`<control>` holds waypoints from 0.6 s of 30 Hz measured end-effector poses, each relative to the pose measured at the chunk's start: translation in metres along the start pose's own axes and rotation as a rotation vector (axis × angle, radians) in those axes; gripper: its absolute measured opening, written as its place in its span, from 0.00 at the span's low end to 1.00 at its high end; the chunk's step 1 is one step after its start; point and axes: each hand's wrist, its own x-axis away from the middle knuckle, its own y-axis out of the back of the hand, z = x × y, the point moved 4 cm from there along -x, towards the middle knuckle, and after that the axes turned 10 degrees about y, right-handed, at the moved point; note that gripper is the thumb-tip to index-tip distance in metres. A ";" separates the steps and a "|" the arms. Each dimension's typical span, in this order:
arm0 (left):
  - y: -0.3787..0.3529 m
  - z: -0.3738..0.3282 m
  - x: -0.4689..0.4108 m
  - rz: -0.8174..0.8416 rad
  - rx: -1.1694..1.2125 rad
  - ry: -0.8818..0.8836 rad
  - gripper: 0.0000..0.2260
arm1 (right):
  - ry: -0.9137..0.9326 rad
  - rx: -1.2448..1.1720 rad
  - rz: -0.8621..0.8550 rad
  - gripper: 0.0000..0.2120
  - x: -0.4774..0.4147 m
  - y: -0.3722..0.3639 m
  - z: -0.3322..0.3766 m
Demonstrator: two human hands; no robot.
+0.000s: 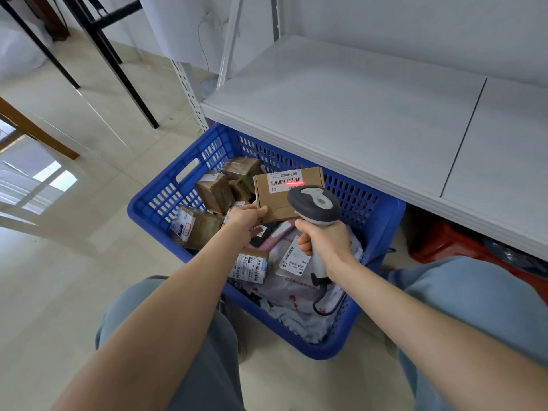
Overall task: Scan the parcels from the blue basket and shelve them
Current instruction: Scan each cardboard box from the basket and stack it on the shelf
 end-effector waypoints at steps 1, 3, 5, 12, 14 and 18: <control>-0.001 0.000 -0.001 0.002 -0.001 -0.002 0.17 | 0.001 0.004 0.003 0.10 0.000 0.000 0.000; -0.001 0.000 -0.002 0.001 -0.006 -0.002 0.17 | 0.004 0.019 0.002 0.10 0.000 0.001 0.001; -0.001 0.001 -0.003 -0.001 -0.003 0.004 0.17 | 0.005 0.038 0.001 0.11 -0.001 0.001 0.000; -0.001 0.001 -0.005 -0.008 0.000 0.015 0.18 | 0.014 0.064 0.011 0.09 -0.001 0.000 0.001; -0.001 0.001 -0.004 -0.008 -0.001 0.016 0.18 | 0.016 0.072 0.015 0.09 -0.001 0.000 0.001; -0.001 0.001 -0.004 -0.011 -0.005 0.017 0.18 | 0.026 0.085 0.017 0.08 -0.002 0.000 0.001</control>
